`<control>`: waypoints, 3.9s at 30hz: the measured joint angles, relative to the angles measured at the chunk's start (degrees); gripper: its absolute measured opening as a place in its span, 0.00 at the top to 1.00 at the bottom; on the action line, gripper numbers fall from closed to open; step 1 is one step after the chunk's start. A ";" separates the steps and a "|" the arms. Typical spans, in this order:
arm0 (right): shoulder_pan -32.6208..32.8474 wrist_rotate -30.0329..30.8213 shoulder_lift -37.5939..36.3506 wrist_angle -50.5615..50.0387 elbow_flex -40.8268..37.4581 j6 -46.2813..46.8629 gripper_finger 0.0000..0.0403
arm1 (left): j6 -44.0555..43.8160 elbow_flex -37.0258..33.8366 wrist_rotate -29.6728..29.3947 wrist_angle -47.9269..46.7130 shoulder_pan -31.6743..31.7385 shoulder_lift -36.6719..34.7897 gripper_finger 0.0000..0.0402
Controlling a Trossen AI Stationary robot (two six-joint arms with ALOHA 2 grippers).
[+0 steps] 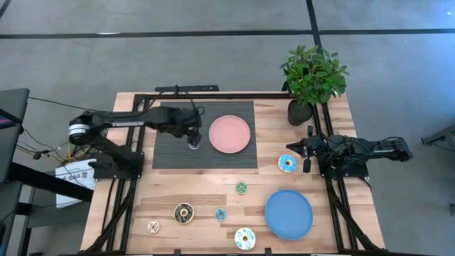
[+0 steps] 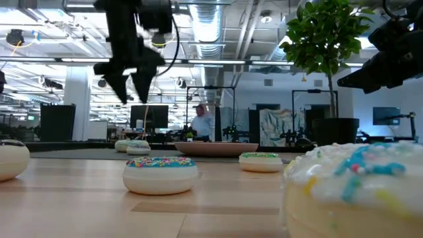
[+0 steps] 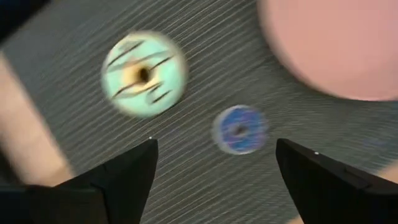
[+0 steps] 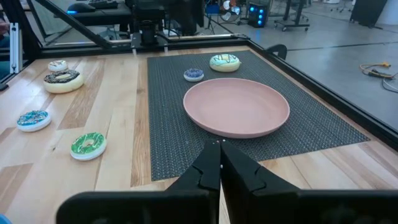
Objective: Pick & Place donuts
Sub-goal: Put the big light blue donut on the pink plate
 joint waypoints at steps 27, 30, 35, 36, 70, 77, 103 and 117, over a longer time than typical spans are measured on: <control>0.00 -0.02 0.01 0.00 0.01 -0.01 1.00 | 28.71 0.04 8.55 4.48 26.57 12.83 0.20; 0.00 -0.02 -0.01 0.00 -0.01 0.00 1.00 | 30.31 0.04 9.01 5.36 26.92 14.90 0.20; 0.00 -0.02 0.01 0.00 0.01 0.01 1.00 | 31.16 0.04 9.12 6.17 27.02 18.01 0.20; 0.00 -0.02 0.01 0.00 -0.01 0.01 1.00 | 31.19 0.04 9.27 6.75 27.06 18.33 0.20; 0.00 -0.01 0.00 0.00 0.00 0.01 1.00 | 30.92 0.02 12.02 10.17 25.89 18.55 0.20; 0.00 0.00 -0.01 0.00 0.00 0.01 1.00 | 30.42 0.00 11.98 10.17 25.89 18.55 0.20; 0.00 0.00 0.00 -0.01 0.00 0.00 1.00 | 29.16 -1.20 14.38 15.26 25.83 18.53 0.20; 0.00 -0.01 -0.01 0.00 -0.01 0.00 1.00 | 28.30 -2.78 14.61 16.27 25.78 18.48 0.21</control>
